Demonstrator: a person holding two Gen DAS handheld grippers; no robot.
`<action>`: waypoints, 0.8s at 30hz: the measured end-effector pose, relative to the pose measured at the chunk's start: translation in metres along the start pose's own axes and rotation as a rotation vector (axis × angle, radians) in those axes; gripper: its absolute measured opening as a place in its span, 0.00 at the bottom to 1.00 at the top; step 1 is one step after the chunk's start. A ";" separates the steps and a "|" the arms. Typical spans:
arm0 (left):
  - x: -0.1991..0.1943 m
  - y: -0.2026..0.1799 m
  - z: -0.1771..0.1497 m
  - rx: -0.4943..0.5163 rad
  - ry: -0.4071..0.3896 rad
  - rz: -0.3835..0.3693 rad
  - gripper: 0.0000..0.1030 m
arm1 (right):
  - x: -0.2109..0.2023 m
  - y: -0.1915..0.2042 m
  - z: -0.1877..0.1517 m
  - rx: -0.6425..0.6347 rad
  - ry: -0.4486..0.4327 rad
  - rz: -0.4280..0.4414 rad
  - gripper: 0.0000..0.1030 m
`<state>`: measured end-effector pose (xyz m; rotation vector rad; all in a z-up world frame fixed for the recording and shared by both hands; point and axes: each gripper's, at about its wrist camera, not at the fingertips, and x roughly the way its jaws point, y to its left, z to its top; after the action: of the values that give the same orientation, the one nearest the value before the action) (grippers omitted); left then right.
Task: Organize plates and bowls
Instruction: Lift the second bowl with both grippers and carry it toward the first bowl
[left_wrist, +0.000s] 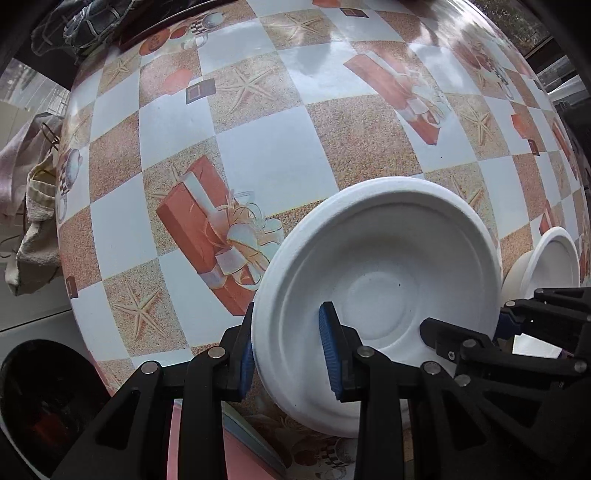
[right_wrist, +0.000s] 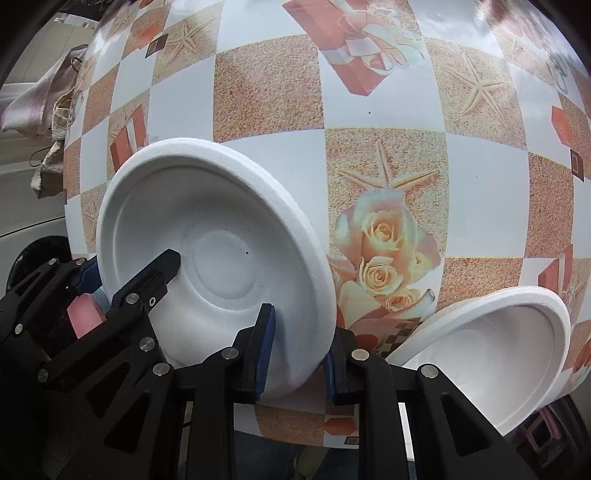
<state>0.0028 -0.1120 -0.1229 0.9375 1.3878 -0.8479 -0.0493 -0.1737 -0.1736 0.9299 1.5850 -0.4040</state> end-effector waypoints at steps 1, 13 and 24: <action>-0.001 0.002 0.006 -0.010 0.004 -0.009 0.35 | 0.000 -0.001 0.000 0.006 -0.004 0.008 0.23; -0.001 0.004 -0.035 0.028 0.014 -0.014 0.34 | -0.005 0.002 -0.017 -0.017 -0.014 0.009 0.23; -0.042 -0.003 -0.060 0.047 -0.052 -0.035 0.34 | -0.047 0.004 -0.041 -0.015 -0.088 0.027 0.23</action>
<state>-0.0259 -0.0610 -0.0786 0.9229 1.3480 -0.9290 -0.0741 -0.1586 -0.1188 0.9087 1.4919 -0.4084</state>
